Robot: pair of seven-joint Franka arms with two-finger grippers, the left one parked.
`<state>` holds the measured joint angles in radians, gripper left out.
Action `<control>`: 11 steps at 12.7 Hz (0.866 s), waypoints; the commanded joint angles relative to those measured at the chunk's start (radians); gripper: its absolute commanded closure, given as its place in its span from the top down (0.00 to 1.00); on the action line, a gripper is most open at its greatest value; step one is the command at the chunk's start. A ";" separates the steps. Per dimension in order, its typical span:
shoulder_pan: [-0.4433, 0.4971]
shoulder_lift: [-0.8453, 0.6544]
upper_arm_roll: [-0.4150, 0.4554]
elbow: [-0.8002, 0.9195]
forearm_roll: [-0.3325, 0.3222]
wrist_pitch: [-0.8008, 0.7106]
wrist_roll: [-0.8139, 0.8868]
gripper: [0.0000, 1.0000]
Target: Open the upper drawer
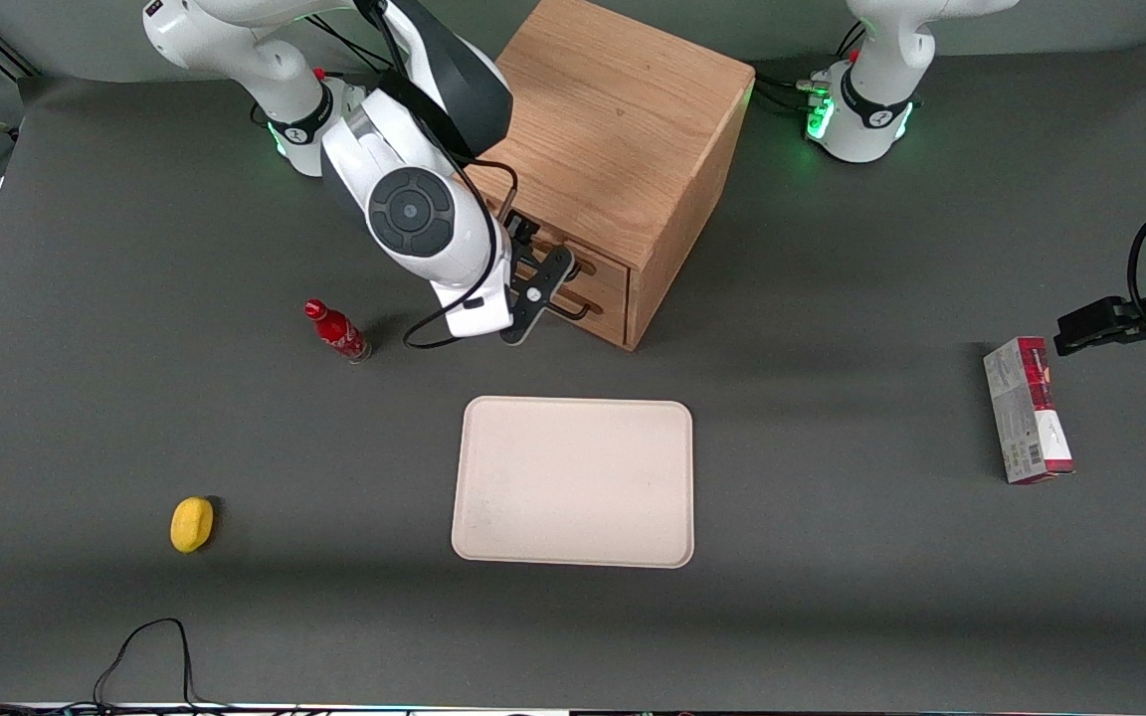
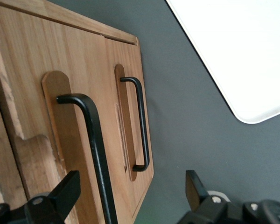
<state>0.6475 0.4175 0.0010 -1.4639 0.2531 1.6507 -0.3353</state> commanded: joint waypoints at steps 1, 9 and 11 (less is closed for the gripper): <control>0.007 0.017 -0.009 0.002 0.031 0.017 -0.025 1.00; 0.006 0.014 -0.010 -0.074 0.021 0.053 -0.073 1.00; 0.004 0.017 -0.015 -0.082 0.020 0.060 -0.076 1.00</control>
<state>0.6476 0.4352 -0.0006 -1.5300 0.2562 1.6901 -0.3767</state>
